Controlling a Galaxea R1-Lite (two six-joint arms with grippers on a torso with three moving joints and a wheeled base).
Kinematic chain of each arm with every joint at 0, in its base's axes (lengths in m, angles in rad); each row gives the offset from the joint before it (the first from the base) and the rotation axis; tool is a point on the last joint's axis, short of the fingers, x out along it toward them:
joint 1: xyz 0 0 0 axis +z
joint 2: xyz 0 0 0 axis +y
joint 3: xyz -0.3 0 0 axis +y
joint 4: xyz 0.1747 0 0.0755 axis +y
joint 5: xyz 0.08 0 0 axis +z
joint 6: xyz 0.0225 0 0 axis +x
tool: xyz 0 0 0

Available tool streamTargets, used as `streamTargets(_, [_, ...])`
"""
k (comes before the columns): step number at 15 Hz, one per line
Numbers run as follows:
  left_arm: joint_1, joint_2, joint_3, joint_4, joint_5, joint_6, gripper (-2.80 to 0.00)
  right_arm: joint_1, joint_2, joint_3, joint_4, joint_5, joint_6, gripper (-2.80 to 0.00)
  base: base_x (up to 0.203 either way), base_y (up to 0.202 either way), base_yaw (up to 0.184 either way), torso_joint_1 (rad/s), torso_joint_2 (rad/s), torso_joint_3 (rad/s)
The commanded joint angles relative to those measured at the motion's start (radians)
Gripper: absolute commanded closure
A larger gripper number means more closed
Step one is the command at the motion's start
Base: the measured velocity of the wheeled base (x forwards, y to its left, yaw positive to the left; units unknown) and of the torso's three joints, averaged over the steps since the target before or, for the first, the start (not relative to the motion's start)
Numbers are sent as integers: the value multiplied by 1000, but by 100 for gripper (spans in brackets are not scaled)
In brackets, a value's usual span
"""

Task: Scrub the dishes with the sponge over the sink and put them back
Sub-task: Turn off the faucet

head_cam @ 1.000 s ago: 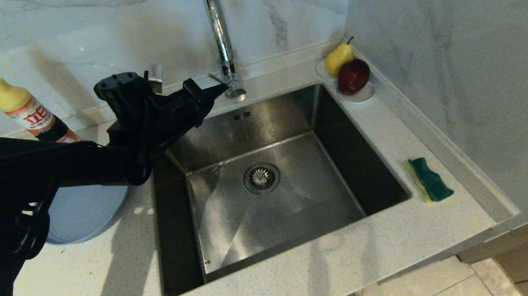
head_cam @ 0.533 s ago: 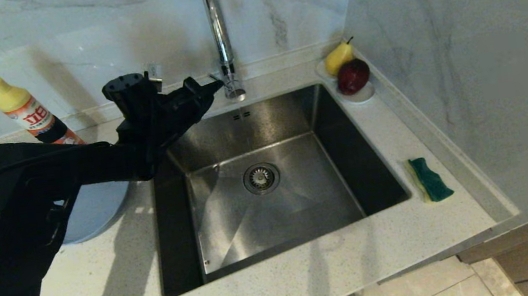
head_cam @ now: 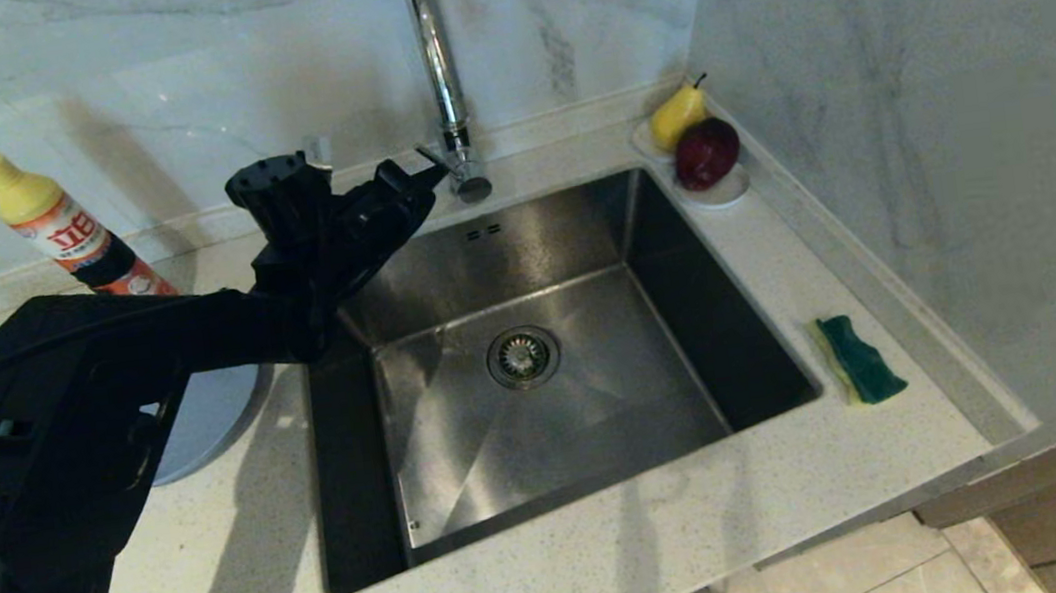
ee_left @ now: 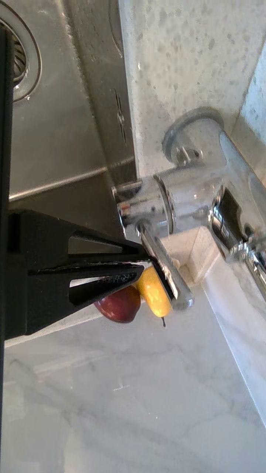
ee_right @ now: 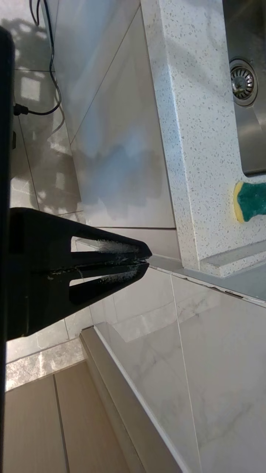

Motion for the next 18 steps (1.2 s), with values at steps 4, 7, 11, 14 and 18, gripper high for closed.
streamTargets(4, [27, -4, -5, -9, -4, -3, 0, 0, 0, 1, 0, 0, -1, 0, 0, 0, 0, 0, 0, 0])
streamTargets(7, [27, -12, -2, -24, -7, -5, 0, 0, 0, -1, 0, 0, -1, 0, 0, 0, 0, 0, 0, 0])
streamTargets(11, [33, -60, 28, -28, -4, -4, 0, 0, 0, 1, 0, 0, -1, 0, 0, 0, 0, 0, 0, 0])
streamTargets(14, [43, -165, 121, -26, 12, 3, 0, 0, 0, -1, 0, 0, -1, 0, 0, 0, 0, 0, 0, 0])
streamTargets(18, [48, -384, 321, 14, 29, 198, 0, 0, 0, 0, 0, 0, 0, 0, 0, 0, 0, 0, 0, 0])
